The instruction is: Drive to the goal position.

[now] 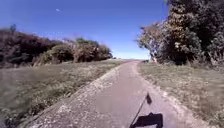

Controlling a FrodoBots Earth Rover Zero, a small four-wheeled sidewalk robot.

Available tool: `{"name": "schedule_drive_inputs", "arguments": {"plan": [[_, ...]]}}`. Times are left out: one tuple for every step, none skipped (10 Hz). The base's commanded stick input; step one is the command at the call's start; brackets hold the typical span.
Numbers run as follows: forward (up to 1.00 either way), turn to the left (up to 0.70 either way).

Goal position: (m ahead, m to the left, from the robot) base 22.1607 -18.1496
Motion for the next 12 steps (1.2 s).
{"name": "schedule_drive_inputs", "arguments": {"plan": [[1.00,0.11],[1.00,0.10],[1.00,0.11],[1.00,0.11],[1.00,0.11],[1.00,0.11],[1.00,0.11],[1.00,0.10],[1.00,0.09],[1.00,0.09],[1.00,0.08],[1.00,0.09]]}}
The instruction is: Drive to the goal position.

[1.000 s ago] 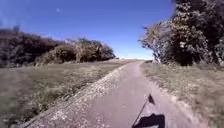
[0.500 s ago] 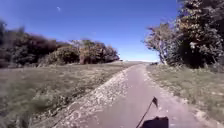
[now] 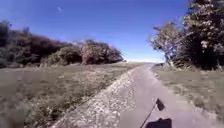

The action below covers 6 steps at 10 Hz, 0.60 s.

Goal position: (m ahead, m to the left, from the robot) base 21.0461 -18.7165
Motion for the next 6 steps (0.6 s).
{"name": "schedule_drive_inputs", "arguments": {"plan": [[1.00,0.09],[1.00,0.09],[1.00,0.08],[1.00,0.08],[1.00,0.08],[1.00,0.08]]}}
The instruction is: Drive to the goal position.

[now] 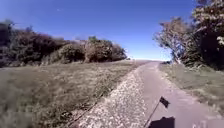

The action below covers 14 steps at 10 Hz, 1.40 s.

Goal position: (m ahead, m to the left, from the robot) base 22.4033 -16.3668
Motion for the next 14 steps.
{"name": "schedule_drive_inputs", "arguments": {"plan": [[0.94,0.09],[0.22,0.09],[0.00,-0.92],[0.00,-1.00],[0.00,-1.00],[0.00,-1.00],[0.00,-1.00],[0.00,-1.00],[0.00,-1.00],[0.00,-1.00],[0.00,-1.00],[0.00,-1.00],[0.00,-1.00],[0.00,-1.00]]}}
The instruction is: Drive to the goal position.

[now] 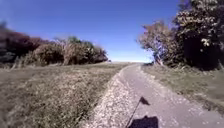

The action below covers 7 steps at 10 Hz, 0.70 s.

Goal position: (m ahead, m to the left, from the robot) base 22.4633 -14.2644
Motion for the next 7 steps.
{"name": "schedule_drive_inputs", "arguments": {"plan": [[0.37,-0.62],[0.82,-0.10],[1.00,0.07],[1.00,0.08],[1.00,0.03],[1.00,0.00],[1.00,0.00]]}}
